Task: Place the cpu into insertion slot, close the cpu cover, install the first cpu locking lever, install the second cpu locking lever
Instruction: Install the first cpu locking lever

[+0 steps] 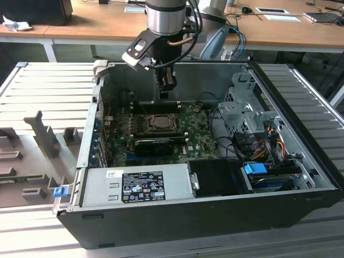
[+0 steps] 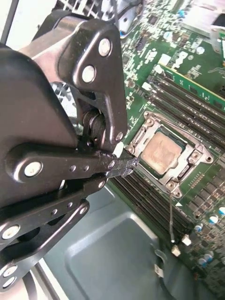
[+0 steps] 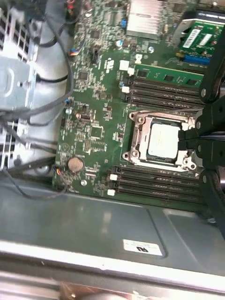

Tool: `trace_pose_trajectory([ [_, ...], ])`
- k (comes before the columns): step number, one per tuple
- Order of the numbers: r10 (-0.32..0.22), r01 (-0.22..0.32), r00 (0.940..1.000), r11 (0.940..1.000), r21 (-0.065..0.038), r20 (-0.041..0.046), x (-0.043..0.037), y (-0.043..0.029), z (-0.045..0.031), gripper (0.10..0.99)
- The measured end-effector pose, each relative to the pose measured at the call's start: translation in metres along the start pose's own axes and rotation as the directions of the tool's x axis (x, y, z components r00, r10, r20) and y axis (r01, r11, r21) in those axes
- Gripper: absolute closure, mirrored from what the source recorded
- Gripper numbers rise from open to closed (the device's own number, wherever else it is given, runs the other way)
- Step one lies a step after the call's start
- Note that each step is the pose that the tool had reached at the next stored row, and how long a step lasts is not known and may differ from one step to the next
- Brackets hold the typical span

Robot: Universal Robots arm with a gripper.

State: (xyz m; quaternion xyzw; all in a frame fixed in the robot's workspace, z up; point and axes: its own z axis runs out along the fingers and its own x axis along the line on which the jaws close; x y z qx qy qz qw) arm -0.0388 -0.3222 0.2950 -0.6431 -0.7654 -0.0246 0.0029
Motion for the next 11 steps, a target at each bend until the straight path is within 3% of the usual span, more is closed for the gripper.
trace_pose_trajectory([
  [3, -0.055, 0.055, 0.9985, 0.9985, 0.005, 0.0033, 0.0000, 0.0000, 0.0010, 0.980],
  [7, -0.087, 0.087, 0.9962, 0.9962, 0.007, 0.0030, -0.0001, -0.0002, 0.0026, 0.980],
  [11, -0.155, 0.155, 0.9879, 0.9878, 0.009, 0.0005, -0.0001, -0.0001, 0.0028, 0.980],
])
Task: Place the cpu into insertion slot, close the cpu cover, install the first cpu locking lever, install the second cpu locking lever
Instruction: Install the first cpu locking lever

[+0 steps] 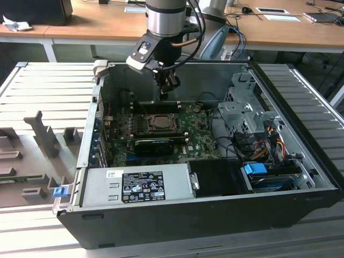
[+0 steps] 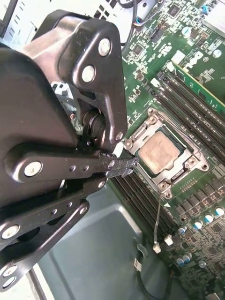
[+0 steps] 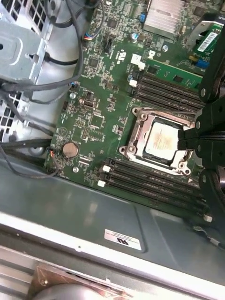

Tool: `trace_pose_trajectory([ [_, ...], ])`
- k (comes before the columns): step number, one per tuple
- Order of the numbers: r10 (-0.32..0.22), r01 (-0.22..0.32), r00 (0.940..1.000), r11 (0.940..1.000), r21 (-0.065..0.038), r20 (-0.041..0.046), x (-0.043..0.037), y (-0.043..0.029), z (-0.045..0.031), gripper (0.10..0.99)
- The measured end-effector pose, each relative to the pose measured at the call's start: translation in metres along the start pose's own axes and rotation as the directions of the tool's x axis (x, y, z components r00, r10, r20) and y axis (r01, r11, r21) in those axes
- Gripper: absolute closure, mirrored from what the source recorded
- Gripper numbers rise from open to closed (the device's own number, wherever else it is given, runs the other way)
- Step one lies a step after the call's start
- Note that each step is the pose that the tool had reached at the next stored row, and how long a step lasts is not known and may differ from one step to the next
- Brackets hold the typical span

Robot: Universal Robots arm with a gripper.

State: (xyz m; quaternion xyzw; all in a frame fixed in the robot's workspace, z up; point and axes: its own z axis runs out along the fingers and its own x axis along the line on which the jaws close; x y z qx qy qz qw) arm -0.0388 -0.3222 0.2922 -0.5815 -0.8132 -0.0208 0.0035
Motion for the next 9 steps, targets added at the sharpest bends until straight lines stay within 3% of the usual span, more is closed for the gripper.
trace_pose_trajectory([
  [9, -0.067, 0.067, 0.9977, 0.9977, 0.002, -0.0022, 0.0000, 0.0000, 0.0000, 0.980],
])
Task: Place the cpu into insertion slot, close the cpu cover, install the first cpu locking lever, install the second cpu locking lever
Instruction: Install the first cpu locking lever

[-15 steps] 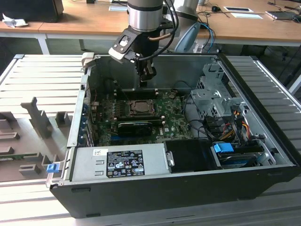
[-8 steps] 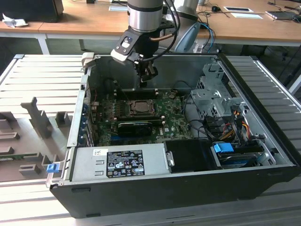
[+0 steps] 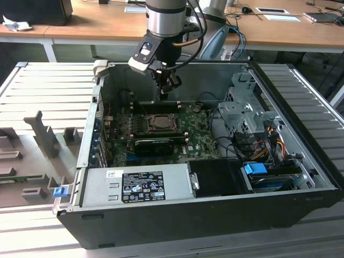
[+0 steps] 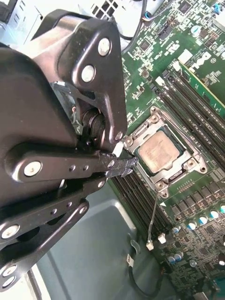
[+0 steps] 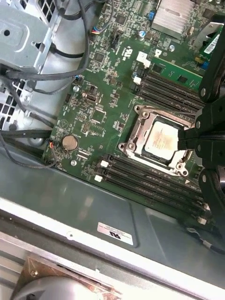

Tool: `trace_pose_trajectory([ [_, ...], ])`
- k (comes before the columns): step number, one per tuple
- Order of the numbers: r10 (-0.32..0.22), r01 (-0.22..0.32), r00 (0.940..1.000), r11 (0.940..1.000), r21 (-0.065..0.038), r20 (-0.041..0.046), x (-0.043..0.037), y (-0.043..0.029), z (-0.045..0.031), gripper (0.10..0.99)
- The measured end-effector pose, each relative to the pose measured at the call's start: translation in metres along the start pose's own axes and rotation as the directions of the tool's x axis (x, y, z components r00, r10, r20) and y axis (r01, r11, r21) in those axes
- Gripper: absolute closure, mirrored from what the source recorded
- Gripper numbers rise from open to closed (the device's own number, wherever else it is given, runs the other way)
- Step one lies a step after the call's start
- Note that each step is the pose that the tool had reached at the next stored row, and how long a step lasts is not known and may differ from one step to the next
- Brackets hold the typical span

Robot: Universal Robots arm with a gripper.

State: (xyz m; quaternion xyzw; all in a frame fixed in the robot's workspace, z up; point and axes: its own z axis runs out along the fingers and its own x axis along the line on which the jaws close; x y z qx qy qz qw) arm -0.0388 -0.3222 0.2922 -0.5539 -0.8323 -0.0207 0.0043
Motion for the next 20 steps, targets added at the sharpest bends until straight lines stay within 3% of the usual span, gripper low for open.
trace_pose_trajectory([
  [13, -0.094, 0.094, 0.9955, 0.9955, 0.003, -0.0029, 0.0000, 0.0000, 0.0000, 0.980],
  [20, -0.180, 0.180, 0.9837, 0.9837, 0.005, -0.0056, 0.0000, 0.0000, 0.0000, 0.980],
])
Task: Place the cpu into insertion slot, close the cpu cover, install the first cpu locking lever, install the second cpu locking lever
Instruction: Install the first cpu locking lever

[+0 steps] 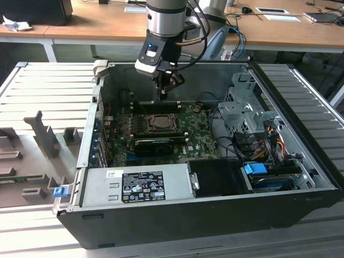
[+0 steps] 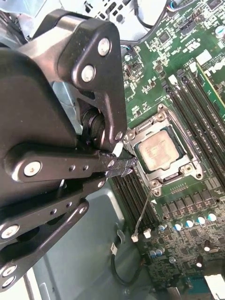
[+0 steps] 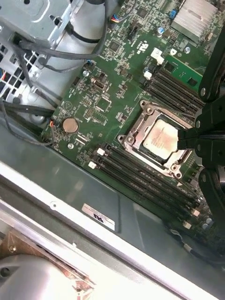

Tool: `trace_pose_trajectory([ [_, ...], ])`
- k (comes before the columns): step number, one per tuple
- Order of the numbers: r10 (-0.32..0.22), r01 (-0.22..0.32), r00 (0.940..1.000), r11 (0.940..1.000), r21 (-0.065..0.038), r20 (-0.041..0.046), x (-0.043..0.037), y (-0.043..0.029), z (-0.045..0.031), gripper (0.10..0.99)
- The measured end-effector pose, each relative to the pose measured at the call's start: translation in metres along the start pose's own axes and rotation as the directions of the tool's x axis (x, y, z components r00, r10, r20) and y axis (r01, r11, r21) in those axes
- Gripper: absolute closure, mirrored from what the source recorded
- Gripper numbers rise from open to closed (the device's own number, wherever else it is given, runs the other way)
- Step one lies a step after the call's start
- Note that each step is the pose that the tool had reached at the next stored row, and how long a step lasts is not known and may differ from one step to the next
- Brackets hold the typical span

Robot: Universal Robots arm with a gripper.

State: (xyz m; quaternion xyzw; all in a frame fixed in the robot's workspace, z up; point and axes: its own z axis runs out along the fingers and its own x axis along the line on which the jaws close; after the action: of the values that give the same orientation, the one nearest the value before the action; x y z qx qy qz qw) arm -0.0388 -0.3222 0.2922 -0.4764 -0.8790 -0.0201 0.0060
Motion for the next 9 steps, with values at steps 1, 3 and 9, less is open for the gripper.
trace_pose_trajectory([
  [1, -0.005, 0.005, 1.0000, 1.0000, 0.000, -0.0001, 0.0000, 0.0000, 0.0000, 0.980],
  [3, -0.015, 0.015, 0.9999, 0.9999, 0.001, -0.0003, 0.0000, 0.0000, 0.0000, 0.980],
  [9, -0.070, 0.070, 0.9975, 0.9975, 0.002, -0.0020, 0.0000, 0.0000, 0.0000, 0.980],
])
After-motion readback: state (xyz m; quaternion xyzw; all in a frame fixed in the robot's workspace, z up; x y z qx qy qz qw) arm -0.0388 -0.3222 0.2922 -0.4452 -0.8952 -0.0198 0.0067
